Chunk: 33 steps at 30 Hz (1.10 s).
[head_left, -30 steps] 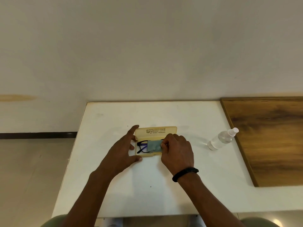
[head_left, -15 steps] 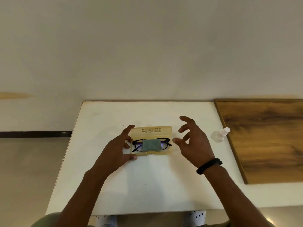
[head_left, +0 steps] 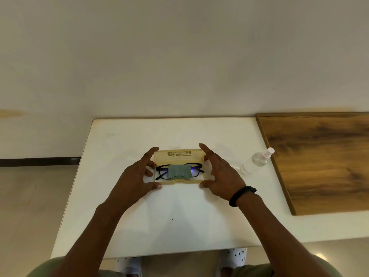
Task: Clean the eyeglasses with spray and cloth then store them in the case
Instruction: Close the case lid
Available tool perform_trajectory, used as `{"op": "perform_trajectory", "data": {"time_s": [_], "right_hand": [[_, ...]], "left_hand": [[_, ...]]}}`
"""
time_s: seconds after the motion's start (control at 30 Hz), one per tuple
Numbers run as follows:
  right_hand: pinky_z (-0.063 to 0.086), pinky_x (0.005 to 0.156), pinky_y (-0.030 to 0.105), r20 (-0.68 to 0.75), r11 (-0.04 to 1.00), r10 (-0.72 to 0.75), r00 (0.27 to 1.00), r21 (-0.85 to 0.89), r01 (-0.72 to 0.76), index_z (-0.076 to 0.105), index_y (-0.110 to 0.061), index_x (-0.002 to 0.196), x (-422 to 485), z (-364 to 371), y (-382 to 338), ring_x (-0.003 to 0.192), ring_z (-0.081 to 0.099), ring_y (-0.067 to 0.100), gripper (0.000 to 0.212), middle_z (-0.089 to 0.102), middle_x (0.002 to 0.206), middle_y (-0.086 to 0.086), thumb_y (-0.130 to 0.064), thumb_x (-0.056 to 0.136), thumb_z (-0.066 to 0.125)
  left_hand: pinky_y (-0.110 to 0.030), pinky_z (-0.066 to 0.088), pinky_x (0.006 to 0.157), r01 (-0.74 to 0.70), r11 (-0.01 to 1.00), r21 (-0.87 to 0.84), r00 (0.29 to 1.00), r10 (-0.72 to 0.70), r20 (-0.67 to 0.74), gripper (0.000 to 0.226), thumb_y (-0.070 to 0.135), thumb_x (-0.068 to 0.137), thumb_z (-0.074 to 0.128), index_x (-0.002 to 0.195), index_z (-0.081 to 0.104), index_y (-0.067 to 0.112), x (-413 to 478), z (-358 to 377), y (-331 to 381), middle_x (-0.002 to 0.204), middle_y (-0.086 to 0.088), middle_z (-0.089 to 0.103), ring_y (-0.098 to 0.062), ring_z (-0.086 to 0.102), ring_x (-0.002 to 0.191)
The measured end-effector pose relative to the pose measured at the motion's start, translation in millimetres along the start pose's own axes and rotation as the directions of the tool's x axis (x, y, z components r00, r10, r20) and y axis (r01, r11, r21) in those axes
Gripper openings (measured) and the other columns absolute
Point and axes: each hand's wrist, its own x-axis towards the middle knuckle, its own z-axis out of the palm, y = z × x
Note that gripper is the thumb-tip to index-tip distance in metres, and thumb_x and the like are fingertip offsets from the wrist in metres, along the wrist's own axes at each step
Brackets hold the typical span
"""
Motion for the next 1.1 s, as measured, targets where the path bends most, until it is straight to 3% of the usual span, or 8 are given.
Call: {"op": "perform_trajectory", "data": {"time_s": [0.3,0.5,0.73,0.93,1.1], "right_hand": [[0.053,0.082,0.031,-0.031,0.998,0.025,0.999,0.061,-0.023,0.006,-0.056,0.146,-1,6,1,0.095,0.056,0.012,0.113,0.051,0.133,-0.015,-0.018,0.072,0.083],[0.052,0.076,0.027,-0.048,0.995,0.034,0.998,0.092,-0.029,0.022,-0.05,0.14,-1,7,-1,0.08,0.058,0.007,0.095,0.053,0.123,-0.018,-0.015,0.074,0.081],[0.049,0.073,0.03,-0.111,0.999,0.012,0.994,0.05,-0.007,0.05,-0.029,0.124,-3,8,-2,0.077,0.055,0.01,0.049,0.054,0.106,-0.013,-0.014,0.082,0.073],[0.052,0.072,0.038,-0.135,0.998,0.029,0.99,0.059,-0.021,0.056,-0.025,0.117,-4,11,-2,0.076,0.061,0.016,0.036,0.06,0.104,-0.008,-0.015,0.085,0.07],[0.053,0.071,0.04,-0.154,0.997,0.036,0.987,0.075,-0.024,0.058,-0.025,0.11,-5,14,-2,0.08,0.063,0.019,0.03,0.063,0.107,-0.005,-0.016,0.085,0.07]], "left_hand": [[-0.011,0.042,0.078,0.003,0.998,-0.069,1.0,-0.003,-0.008,0.106,0.026,0.068,0.089,0.144,0.022,0.056,-4,-2,4,0.111,0.014,0.059,-0.001,0.059,0.096],[-0.018,0.048,0.082,-0.004,0.988,-0.155,0.999,-0.003,-0.044,0.092,0.026,0.07,0.088,0.123,0.03,0.074,-8,-6,6,0.107,0.022,0.062,0.008,0.06,0.093],[-0.012,0.046,0.08,0.026,0.963,-0.267,0.998,-0.042,-0.055,0.056,0.021,0.071,0.087,0.114,0.065,0.051,-10,-3,6,0.103,0.018,0.071,0.007,0.065,0.092],[-0.001,0.043,0.079,0.052,0.938,-0.343,0.993,-0.085,-0.082,0.051,0.018,0.071,0.086,0.113,0.071,0.042,-10,-1,4,0.098,0.018,0.074,0.005,0.065,0.095],[0.002,0.041,0.074,0.033,0.931,-0.364,0.988,-0.086,-0.131,0.05,-0.005,0.081,0.072,0.111,0.071,0.035,-12,4,9,0.099,0.023,0.071,0.013,0.065,0.083]]}}
